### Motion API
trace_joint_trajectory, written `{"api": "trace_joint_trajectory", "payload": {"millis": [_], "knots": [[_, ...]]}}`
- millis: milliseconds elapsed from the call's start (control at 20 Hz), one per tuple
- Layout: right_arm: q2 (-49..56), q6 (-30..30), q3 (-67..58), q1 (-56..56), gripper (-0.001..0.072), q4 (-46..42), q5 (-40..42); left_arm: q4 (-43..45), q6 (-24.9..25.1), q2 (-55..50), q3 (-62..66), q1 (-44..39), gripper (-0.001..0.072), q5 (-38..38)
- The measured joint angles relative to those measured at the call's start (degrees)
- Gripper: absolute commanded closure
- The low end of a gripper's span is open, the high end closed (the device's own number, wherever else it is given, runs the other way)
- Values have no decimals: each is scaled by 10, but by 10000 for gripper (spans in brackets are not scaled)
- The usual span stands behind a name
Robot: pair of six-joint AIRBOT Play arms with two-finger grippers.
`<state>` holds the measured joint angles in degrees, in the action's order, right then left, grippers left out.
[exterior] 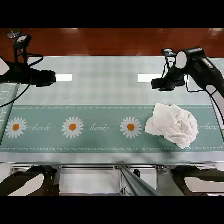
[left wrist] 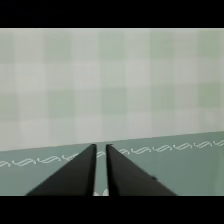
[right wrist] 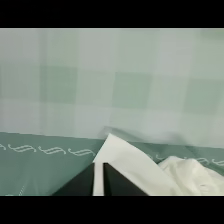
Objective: Fold the shirts.
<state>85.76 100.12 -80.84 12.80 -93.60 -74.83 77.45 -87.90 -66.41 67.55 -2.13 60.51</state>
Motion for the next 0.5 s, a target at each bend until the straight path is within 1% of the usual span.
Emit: {"api": "trace_joint_trajectory", "payload": {"millis": [150,200,300,400,500], "knots": [[-7,-27,-16,0,84,-31,-68,-1,0,0,5,1,6,-16],[-19,-36,-17,0,84,-49,-97,-1,6,2,8,2,6,-7],[-64,-37,3,-6,84,-76,-123,-1,24,18,6,2,6,16],[-139,-8,58,-18,85,-95,-120,-4,38,60,-22,3,6,32],[-229,38,146,-29,84,-104,-90,-21,47,123,-75,3,6,35]]}}
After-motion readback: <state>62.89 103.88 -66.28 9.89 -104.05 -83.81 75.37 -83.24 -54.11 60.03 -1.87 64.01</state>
